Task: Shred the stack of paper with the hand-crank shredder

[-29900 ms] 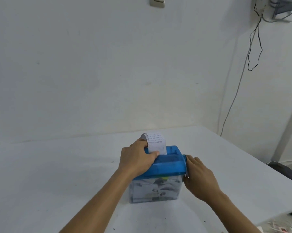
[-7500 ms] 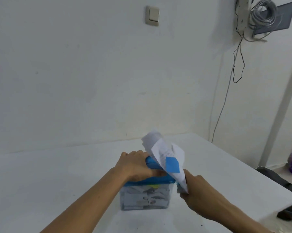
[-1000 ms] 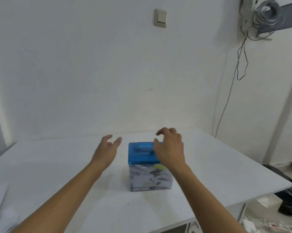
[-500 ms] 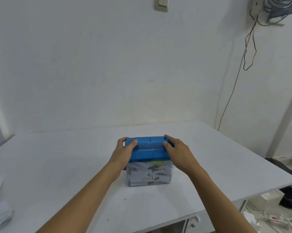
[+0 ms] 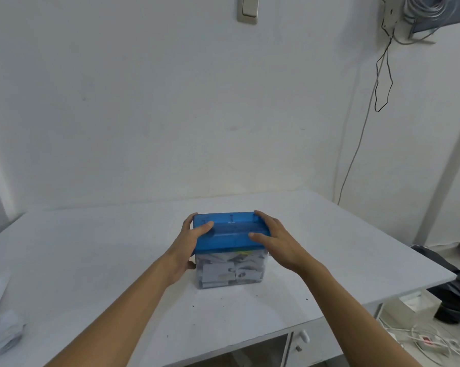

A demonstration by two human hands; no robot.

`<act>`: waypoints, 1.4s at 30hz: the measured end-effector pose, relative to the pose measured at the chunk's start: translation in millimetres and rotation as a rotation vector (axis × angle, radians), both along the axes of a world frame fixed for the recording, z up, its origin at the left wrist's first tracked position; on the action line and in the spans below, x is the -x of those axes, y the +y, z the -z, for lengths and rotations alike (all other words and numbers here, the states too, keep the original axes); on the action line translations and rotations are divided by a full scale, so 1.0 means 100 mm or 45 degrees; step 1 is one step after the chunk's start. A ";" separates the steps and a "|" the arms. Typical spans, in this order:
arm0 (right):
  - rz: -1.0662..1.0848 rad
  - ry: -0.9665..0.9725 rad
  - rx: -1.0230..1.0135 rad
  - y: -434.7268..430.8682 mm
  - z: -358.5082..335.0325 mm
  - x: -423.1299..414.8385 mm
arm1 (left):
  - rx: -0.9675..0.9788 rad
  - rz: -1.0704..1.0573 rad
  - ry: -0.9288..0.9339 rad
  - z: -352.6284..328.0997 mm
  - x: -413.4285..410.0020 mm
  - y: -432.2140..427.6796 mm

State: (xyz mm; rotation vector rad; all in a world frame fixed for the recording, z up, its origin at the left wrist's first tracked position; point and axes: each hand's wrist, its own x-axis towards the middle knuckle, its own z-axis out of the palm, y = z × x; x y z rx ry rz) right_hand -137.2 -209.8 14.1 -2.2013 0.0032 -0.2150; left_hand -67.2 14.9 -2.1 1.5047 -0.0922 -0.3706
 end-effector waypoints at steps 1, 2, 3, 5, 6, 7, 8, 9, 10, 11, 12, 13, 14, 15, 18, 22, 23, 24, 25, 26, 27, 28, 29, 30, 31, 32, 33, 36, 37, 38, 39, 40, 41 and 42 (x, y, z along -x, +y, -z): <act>0.025 -0.030 -0.052 -0.01 0.01 0.00 | 0.000 0.008 -0.008 0.02 -0.01 0.00; 0.067 -0.071 -0.087 -0.01 0.03 0.01 | -0.001 0.005 -0.021 0.03 -0.01 0.00; 0.125 -0.119 -0.085 0.01 0.05 0.01 | -0.006 -0.002 -0.031 0.04 -0.01 -0.02; 0.246 -0.206 -0.021 0.04 0.10 -0.02 | -0.020 -0.014 -0.057 0.07 -0.06 -0.07; 0.285 -0.229 0.014 0.06 0.12 -0.03 | -0.019 -0.021 -0.066 0.09 -0.10 -0.10; 0.307 -0.238 0.036 0.07 0.13 -0.04 | -0.020 -0.027 -0.073 0.10 -0.12 -0.12; 0.314 -0.243 0.043 0.07 0.14 -0.07 | -0.020 -0.035 -0.082 0.11 -0.17 -0.14; 0.313 -0.243 0.043 0.05 0.16 -0.10 | -0.022 -0.041 -0.089 0.13 -0.22 -0.17; 0.310 -0.242 0.042 0.03 0.18 -0.14 | -0.023 -0.050 -0.095 0.14 -0.27 -0.20; 0.308 -0.240 0.043 0.01 0.18 -0.19 | -0.020 -0.059 -0.099 0.14 -0.32 -0.24; 0.307 -0.233 0.046 -0.02 0.19 -0.25 | -0.014 -0.066 -0.103 0.14 -0.38 -0.28; 0.305 -0.227 0.051 -0.06 0.20 -0.35 | -0.008 -0.076 -0.107 0.15 -0.47 -0.35; 0.301 -0.219 0.053 -0.10 0.19 -0.44 | -0.009 -0.085 -0.117 0.15 -0.56 -0.40; 0.297 -0.208 0.050 -0.14 0.18 -0.52 | -0.015 -0.091 -0.122 0.16 -0.64 -0.45; 0.275 -0.199 0.032 -0.31 0.19 -0.82 | -0.046 -0.101 -0.143 0.18 -0.93 -0.61; 0.252 -0.188 0.002 -0.56 0.19 -1.30 | -0.075 -0.105 -0.140 0.19 -1.35 -0.84; 0.249 -0.184 -0.007 -0.62 0.19 -1.42 | -0.070 -0.105 -0.141 0.19 -1.46 -0.90; 0.251 -0.181 -0.015 -0.67 0.19 -1.54 | -0.066 -0.106 -0.145 0.19 -1.58 -0.96; 0.251 -0.180 -0.022 -0.72 0.19 -1.66 | -0.059 -0.107 -0.148 0.18 -1.68 -1.01; 0.254 -0.178 -0.024 -0.77 0.19 -1.76 | -0.065 -0.109 -0.151 0.18 -1.79 -1.07; 0.258 -0.173 -0.024 -0.82 0.19 -1.87 | -0.070 -0.112 -0.154 0.18 -1.90 -1.12; 0.262 -0.171 -0.027 -0.85 0.19 -1.96 | -0.069 -0.112 -0.157 0.17 -2.00 -1.17; 0.268 -0.174 -0.034 -0.90 0.19 -2.05 | -0.065 -0.107 -0.163 0.18 -2.10 -1.22; 0.274 -0.178 -0.038 -0.93 0.20 -2.12 | -0.062 -0.100 -0.165 0.18 -2.19 -1.27; 0.274 -0.186 -0.042 -0.97 0.21 -2.18 | -0.062 -0.091 -0.178 0.18 -2.25 -1.30; 0.277 -0.185 -0.040 -0.99 0.21 -2.22 | -0.059 -0.078 -0.188 0.18 -2.29 -1.32; 0.285 -0.187 -0.042 -1.01 0.22 -2.27 | -0.049 -0.073 -0.189 0.19 -2.35 -1.35; 0.307 -0.173 -0.054 -1.04 0.22 -2.34 | -0.051 -0.057 -0.197 0.18 -2.43 -1.37; 0.311 -0.155 -0.063 -1.05 0.21 -2.35 | -0.069 -0.051 -0.193 0.17 -2.43 -1.36; 0.316 -0.127 -0.063 -1.04 0.18 -2.35 | -0.107 -0.039 -0.188 0.15 -2.41 -1.35; 0.303 -0.091 -0.071 -1.05 0.14 -2.35 | -0.175 -0.020 -0.207 0.14 -2.39 -1.33; 0.300 -0.058 -0.057 -1.03 0.09 -2.34 | -0.264 0.003 -0.225 0.13 -2.34 -1.33; 0.310 -0.052 -0.042 -1.03 0.05 -2.34 | -0.343 0.010 -0.233 0.08 -2.29 -1.30; 0.321 -0.035 -0.013 -1.01 -0.01 -2.33 | -0.422 0.016 -0.232 0.02 -2.24 -1.28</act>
